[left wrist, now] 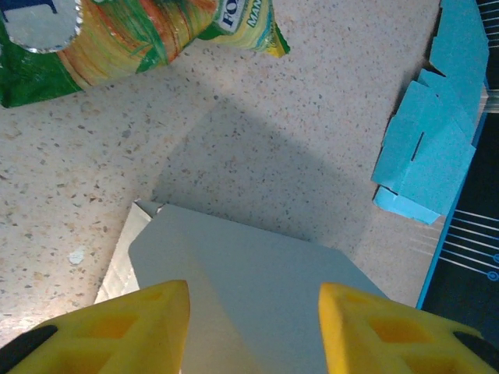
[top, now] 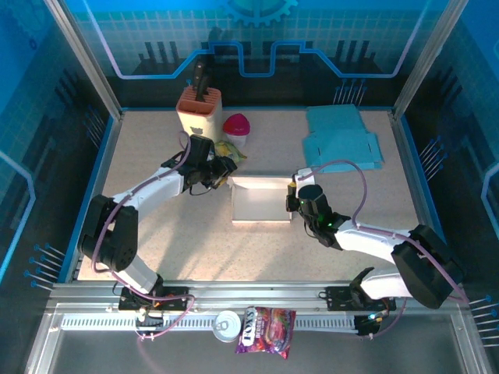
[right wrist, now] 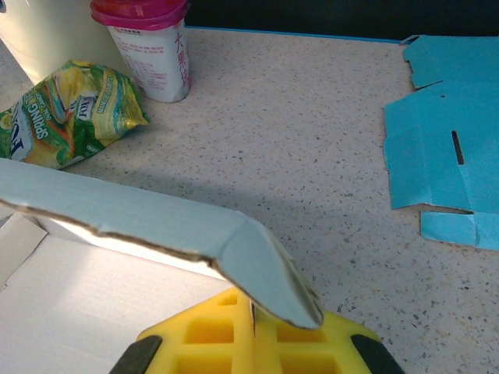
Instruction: Fold the paper box
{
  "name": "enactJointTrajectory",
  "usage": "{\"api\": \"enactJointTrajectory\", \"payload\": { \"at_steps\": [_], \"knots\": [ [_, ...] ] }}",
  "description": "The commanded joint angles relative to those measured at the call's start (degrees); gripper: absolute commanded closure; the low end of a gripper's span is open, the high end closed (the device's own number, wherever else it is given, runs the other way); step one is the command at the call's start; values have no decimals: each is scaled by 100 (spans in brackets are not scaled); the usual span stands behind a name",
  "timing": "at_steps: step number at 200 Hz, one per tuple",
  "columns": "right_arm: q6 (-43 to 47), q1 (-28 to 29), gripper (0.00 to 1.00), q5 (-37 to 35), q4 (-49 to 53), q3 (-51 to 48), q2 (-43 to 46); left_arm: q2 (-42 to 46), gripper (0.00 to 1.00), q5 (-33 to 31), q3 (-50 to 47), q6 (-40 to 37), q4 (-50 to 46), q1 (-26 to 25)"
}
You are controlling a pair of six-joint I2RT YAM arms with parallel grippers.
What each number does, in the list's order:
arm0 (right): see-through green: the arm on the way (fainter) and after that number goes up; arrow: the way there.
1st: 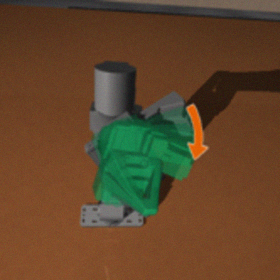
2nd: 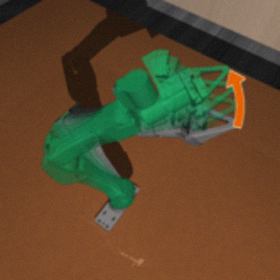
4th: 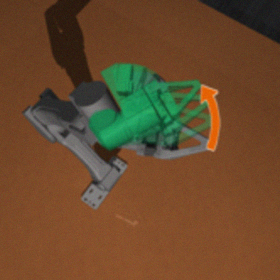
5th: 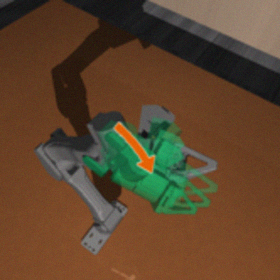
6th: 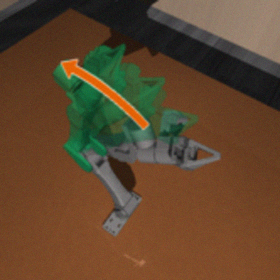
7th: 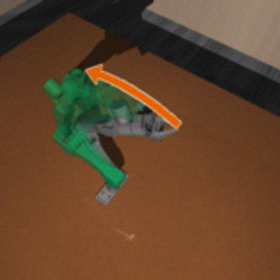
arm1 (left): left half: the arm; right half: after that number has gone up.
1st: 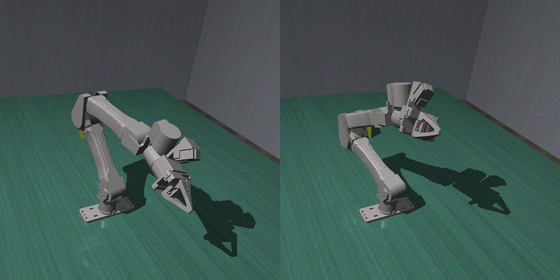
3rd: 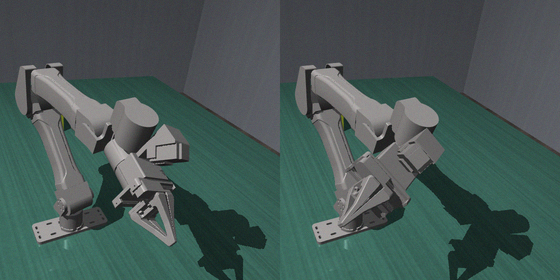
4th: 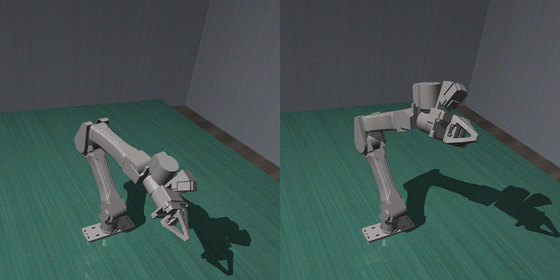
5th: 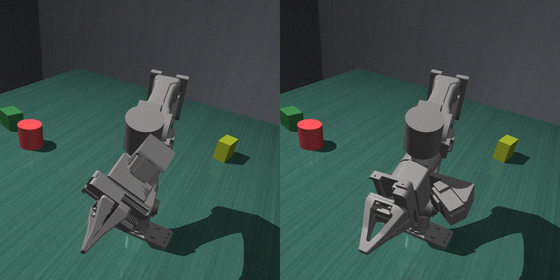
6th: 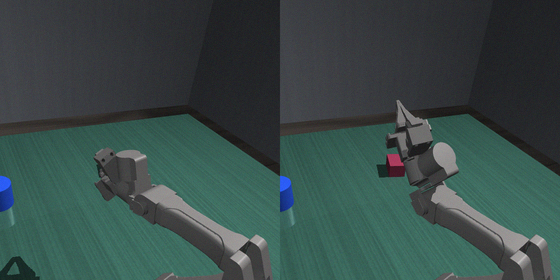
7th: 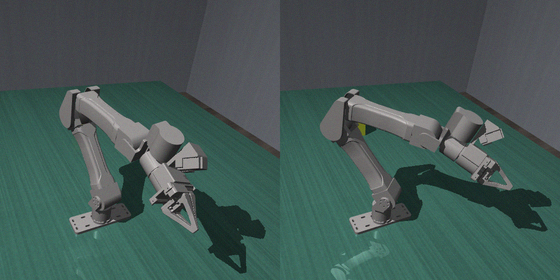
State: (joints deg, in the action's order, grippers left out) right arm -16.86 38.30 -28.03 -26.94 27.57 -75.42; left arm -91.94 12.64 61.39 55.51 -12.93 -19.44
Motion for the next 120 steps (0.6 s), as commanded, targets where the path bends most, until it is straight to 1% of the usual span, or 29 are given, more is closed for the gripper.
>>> {"api": "enactJointTrajectory", "payload": {
  "at_steps": [1, 52, 79, 94, 105, 120],
  "knots": [
    [-9, 87, 100, 37, -40, 187, -78, -20, 52, 260, -24, 181, 220, 19],
    [-87, 89, 100, 129, -53, 220, -146, -43, 52, 444, -172, 443, 535, 2],
    [-91, 97, 100, 81, -10, 270, -175, -70, 52, 531, -219, 464, 551, 6],
    [-90, 92, 100, 6, 54, 281, -164, 83, 49, 269, -172, 234, 106, 90],
    [-54, 89, 100, -16, 67, 292, -136, 236, 44, 20, -186, 99, -180, 204],
    [-24, 88, 100, -16, 98, 310, -131, 375, 42, -156, -210, -44, -447, 353]
  ]
}}
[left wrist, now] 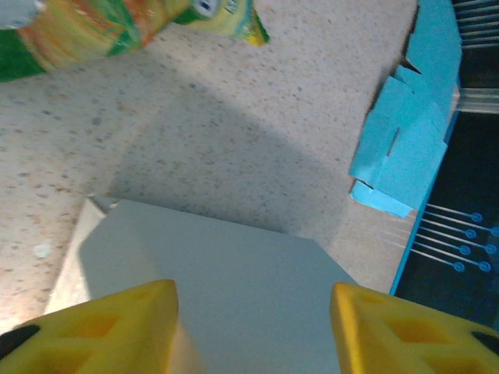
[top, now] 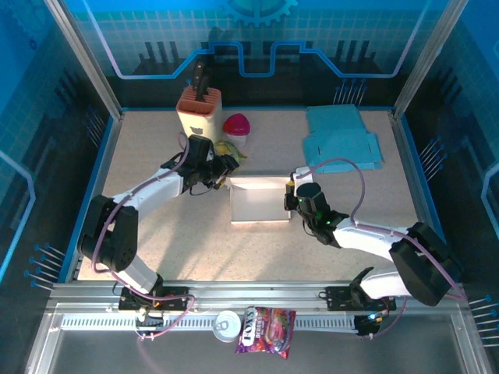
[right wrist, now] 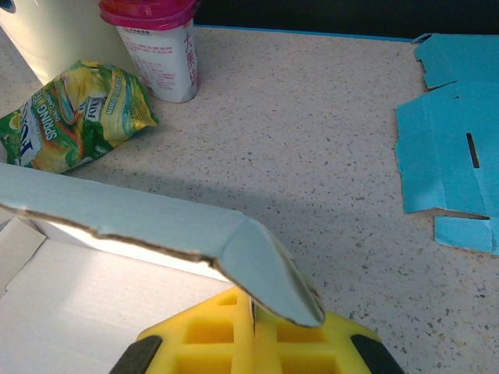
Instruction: Fold the paper box
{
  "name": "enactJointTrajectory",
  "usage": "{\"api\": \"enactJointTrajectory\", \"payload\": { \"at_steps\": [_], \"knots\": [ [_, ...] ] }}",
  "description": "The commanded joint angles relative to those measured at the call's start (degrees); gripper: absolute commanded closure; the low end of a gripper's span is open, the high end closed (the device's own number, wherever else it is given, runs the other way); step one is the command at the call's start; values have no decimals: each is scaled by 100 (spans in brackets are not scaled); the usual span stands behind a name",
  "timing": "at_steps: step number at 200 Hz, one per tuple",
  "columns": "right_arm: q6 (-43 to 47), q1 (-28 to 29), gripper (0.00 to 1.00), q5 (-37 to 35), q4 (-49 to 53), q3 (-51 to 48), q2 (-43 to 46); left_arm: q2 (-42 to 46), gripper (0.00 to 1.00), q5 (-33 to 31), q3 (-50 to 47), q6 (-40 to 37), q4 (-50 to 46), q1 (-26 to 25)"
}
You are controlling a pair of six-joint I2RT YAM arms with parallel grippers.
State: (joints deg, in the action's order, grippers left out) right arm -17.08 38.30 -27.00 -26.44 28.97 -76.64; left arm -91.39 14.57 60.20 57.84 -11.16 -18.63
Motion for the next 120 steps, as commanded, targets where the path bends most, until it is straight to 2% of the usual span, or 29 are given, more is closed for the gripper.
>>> {"api": "enactJointTrajectory", "payload": {
  "at_steps": [1, 44, 77, 120],
  "knots": [
    [-4, 89, 100, -120, 49, 170, -9, 327, 42, -349, -99, -285, -628, 281],
    [-22, 87, 100, -68, 25, 180, -61, 32, 37, 465, -322, 103, 99, 377],
    [-39, 89, 100, -50, 41, 204, -105, -71, 32, 708, -360, 391, 434, 332],
    [-50, 89, 100, -41, 24, 222, -126, -136, 33, 817, -426, 595, 670, 274]
  ]
}}
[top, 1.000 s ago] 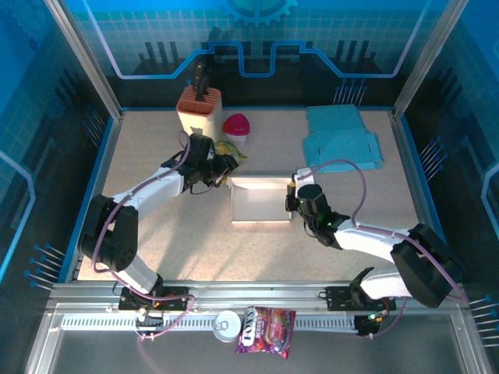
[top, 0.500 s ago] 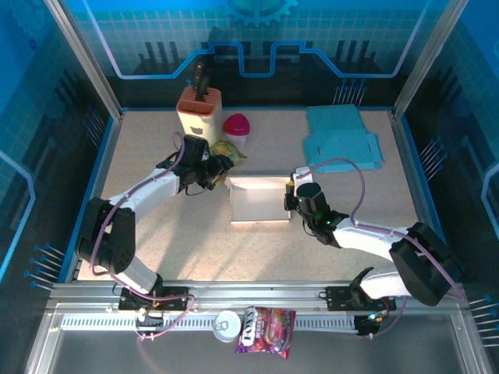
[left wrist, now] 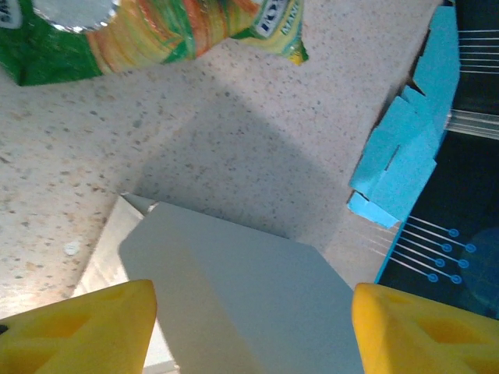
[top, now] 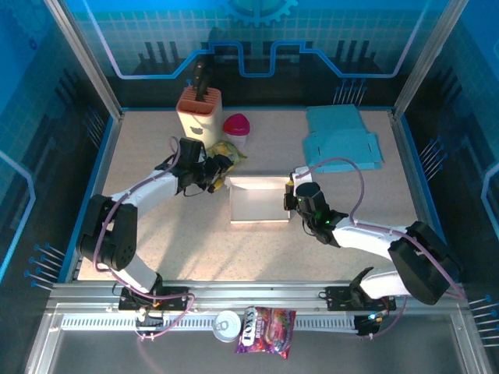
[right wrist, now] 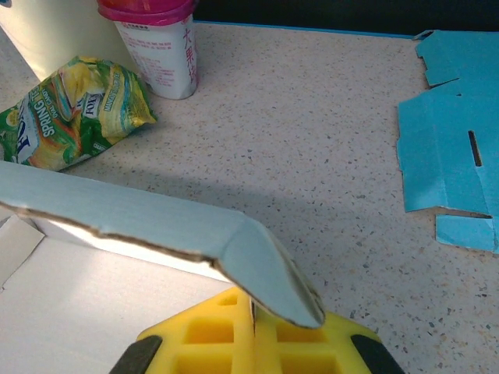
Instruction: Fold the paper box
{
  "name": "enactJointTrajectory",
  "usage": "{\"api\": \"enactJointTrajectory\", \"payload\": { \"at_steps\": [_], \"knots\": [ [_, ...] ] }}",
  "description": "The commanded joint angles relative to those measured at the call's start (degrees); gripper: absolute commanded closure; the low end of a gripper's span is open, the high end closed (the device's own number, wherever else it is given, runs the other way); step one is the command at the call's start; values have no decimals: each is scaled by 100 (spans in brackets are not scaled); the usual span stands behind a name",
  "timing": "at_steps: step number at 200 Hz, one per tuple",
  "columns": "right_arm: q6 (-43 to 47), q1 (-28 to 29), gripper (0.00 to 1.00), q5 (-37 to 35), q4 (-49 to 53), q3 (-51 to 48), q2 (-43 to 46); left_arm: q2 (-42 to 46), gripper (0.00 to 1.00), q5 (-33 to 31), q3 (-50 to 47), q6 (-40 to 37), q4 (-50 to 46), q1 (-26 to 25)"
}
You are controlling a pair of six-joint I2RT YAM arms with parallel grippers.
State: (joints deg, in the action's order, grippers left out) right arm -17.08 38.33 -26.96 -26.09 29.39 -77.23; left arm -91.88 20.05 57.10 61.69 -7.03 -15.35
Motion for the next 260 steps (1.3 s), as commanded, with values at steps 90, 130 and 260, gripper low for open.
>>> {"api": "enactJointTrajectory", "payload": {
  "at_steps": [90, 130, 260],
  "knots": [
    [-97, 103, 100, 38, -13, 236, -121, -173, 34, 350, -253, 399, 560, -159],
    [-155, 149, 100, 66, -41, 252, -171, -229, 38, 376, -228, 488, 676, -226],
    [69, 201, 100, 156, -815, -289, -329, -217, 56, 65, -632, 19, 605, -350]
  ]
}}
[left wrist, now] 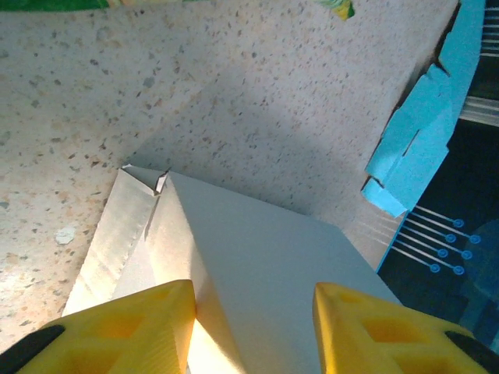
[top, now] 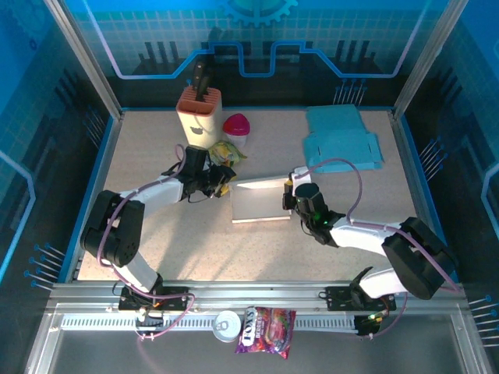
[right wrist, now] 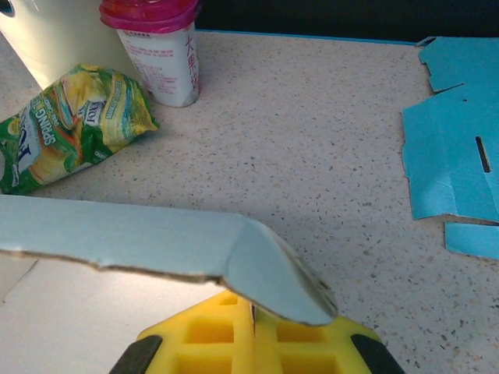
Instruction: Fold the paper box
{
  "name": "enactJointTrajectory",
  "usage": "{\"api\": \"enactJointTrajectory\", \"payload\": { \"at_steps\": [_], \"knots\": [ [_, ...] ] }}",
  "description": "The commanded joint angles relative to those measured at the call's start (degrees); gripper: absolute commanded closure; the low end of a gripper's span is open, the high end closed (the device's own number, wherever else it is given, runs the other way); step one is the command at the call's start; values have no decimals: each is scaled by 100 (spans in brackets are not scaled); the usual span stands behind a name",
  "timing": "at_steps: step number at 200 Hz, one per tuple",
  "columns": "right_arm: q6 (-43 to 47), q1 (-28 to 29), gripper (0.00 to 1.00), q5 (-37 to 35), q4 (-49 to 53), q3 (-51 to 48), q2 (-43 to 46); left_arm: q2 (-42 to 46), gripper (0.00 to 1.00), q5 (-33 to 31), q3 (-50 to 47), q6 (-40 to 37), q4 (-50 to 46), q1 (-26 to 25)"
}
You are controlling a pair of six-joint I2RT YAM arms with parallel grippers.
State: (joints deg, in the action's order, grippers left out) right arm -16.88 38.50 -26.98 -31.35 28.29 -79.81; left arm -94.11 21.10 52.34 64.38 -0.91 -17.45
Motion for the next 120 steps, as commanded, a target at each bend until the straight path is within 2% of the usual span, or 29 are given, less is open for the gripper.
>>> {"api": "enactJointTrajectory", "payload": {
  "at_steps": [1, 60, 78, 92, 120],
  "knots": [
    [47, 193, 100, 158, -290, -186, -70, 6, 56, -42, -159, -259, -7, -142],
    [-98, 367, 100, -48, 58, -316, 80, 52, 59, -375, -267, -441, -124, -259],
    [-255, 365, 96, -83, 443, -245, 258, 96, 59, -480, -294, -523, -194, -284],
    [-424, 368, 88, -88, 815, -173, 427, 137, 60, -568, -303, -583, -273, -302],
    [-874, 358, 61, 251, 1758, 32, 751, 204, 59, -774, -315, -706, -431, -328]
  ]
}}
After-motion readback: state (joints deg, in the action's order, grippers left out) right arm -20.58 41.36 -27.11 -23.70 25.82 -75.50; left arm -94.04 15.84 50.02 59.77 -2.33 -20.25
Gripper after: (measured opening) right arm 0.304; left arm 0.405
